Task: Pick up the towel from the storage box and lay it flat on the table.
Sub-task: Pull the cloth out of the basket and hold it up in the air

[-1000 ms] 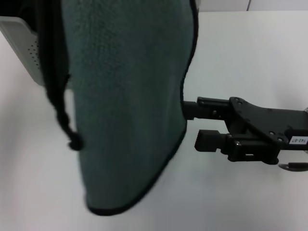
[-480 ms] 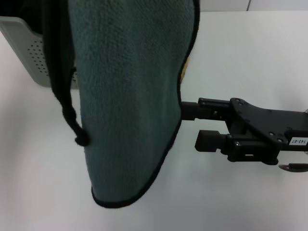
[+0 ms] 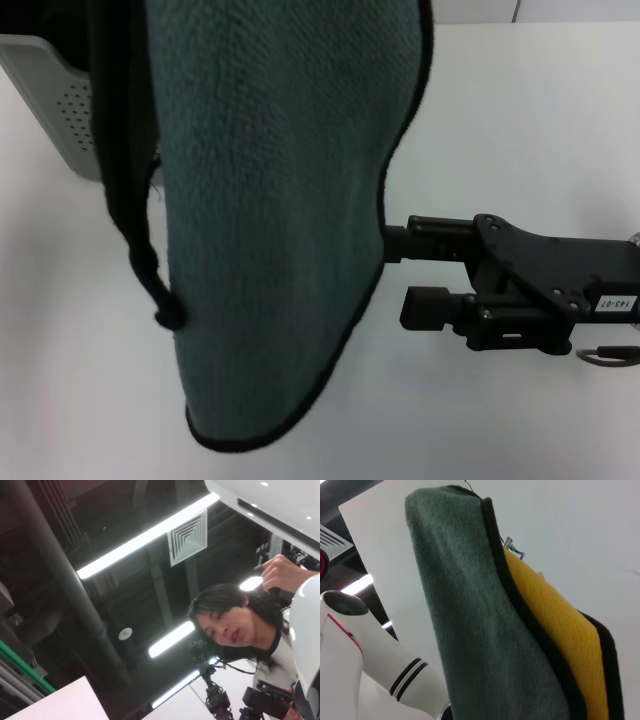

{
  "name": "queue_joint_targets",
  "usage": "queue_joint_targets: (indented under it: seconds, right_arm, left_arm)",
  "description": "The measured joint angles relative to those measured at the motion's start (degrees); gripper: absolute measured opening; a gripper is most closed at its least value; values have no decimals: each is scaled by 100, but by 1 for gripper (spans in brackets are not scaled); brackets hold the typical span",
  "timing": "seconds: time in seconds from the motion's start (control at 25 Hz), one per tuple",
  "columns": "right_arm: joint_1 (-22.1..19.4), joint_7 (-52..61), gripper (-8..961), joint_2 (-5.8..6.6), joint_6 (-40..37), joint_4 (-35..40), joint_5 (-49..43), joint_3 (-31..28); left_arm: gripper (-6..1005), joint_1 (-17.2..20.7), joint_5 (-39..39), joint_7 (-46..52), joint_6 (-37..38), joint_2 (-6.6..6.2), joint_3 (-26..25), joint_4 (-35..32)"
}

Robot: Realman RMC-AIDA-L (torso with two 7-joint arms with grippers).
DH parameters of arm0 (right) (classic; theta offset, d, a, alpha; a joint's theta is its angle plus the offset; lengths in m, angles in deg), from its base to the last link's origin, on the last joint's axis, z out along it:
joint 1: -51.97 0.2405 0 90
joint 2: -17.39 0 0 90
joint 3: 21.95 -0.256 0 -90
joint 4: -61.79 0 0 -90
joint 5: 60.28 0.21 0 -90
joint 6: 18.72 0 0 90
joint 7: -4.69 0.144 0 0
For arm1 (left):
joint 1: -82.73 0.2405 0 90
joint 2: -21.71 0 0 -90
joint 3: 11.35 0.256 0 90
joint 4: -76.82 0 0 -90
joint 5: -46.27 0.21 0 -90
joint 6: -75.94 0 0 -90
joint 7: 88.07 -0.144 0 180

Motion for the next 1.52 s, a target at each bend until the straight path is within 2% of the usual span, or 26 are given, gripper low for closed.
queue_joint_targets:
  seconds: [0.4,0.88,1.4,1.52]
  right_arm:
    - [48,-87,564,-3,1,2,-16,1]
    - [133,-166,524,7,-358,64,-76,-4]
    - [-103,-205,481,67,-578,56,-28,-232]
    - [-134,-207,415,80,-645,61,-26,-268]
  left_arm:
    - [22,17,-9,0,-28,4,85,-20]
    - [24,23,14,0,-37,10,95,12]
    - [26,95,8,0,-33,7,91,15]
    - [27,131,-2,0,-28,11,91,15]
